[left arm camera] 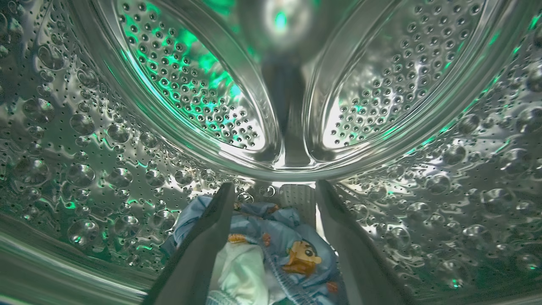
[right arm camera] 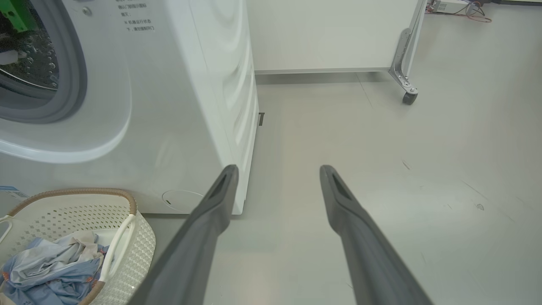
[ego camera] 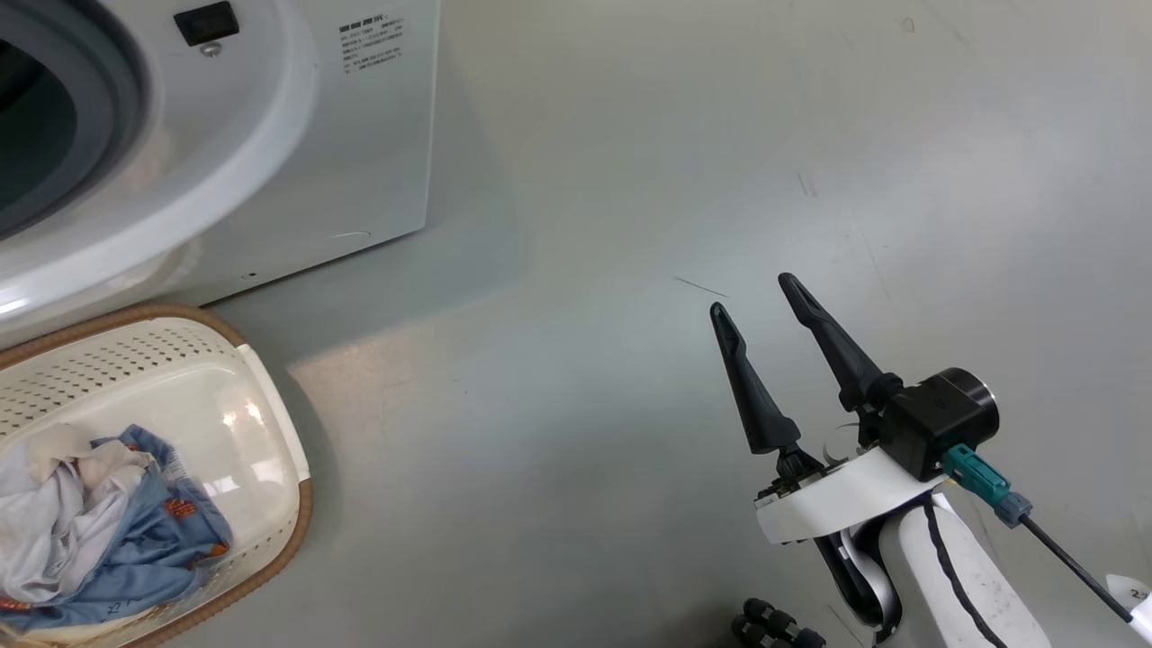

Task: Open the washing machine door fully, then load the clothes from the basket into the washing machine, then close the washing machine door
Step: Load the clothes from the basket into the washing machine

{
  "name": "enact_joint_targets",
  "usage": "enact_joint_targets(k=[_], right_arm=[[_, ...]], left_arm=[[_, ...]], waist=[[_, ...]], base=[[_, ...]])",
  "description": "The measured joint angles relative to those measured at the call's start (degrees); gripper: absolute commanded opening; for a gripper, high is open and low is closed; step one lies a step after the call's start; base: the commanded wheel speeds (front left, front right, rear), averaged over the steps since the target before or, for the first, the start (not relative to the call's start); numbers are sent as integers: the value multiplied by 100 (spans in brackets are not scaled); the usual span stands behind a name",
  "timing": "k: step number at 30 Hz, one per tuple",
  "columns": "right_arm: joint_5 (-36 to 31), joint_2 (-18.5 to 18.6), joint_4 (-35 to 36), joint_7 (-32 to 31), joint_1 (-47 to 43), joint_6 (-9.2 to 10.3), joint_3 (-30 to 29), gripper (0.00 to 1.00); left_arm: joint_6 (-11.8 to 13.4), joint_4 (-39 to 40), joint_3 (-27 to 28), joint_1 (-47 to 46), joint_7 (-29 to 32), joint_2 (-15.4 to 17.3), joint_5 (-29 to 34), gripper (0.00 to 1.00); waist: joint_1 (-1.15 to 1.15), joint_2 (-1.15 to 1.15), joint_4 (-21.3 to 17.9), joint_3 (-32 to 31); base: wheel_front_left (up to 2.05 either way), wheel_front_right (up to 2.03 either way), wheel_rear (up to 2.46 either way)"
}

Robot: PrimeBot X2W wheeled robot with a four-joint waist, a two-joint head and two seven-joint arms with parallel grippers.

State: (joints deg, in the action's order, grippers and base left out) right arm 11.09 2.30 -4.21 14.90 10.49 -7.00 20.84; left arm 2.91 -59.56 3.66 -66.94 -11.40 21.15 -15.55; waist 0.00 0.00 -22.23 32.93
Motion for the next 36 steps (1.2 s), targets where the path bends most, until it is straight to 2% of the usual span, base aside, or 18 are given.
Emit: enact_joint_targets(k=[3, 6, 13, 17, 26, 36], right_arm=[[-5, 3, -52, 0, 17, 0, -76, 100], [-27, 8, -134, 0, 29, 0, -166, 100], [-66, 12, -249, 0, 29, 0, -291, 100], [-110, 20, -344, 0, -47, 0, -422, 100], [-125, 145, -467, 0, -467, 0, -611, 100], [-166, 209, -480, 0, -736, -1, -679, 100]], left_arm=[[-1, -42, -18, 99, -124, -285, -53, 100], [-20, 10, -23, 649, -204, -544, -96, 100], [-40, -133, -63, 915, -255, -928, -151, 100], [-244, -114, -47, 1472, -304, -1015, -216, 100], [-385, -36, -149, 2285, -304, -1440, -216, 100], [-653, 788, -171, 3146, -304, -1548, -215, 100]], waist=[[0, 0, 112, -122], [0, 0, 232, -279], [0, 0, 556, -717], [0, 0, 752, -994], [0, 0, 1204, -1650], [0, 0, 1626, -2299]], base=[[0, 0, 0], [0, 0, 0], [0, 0, 0], [0, 0, 0], [0, 0, 0], [0, 0, 0]])
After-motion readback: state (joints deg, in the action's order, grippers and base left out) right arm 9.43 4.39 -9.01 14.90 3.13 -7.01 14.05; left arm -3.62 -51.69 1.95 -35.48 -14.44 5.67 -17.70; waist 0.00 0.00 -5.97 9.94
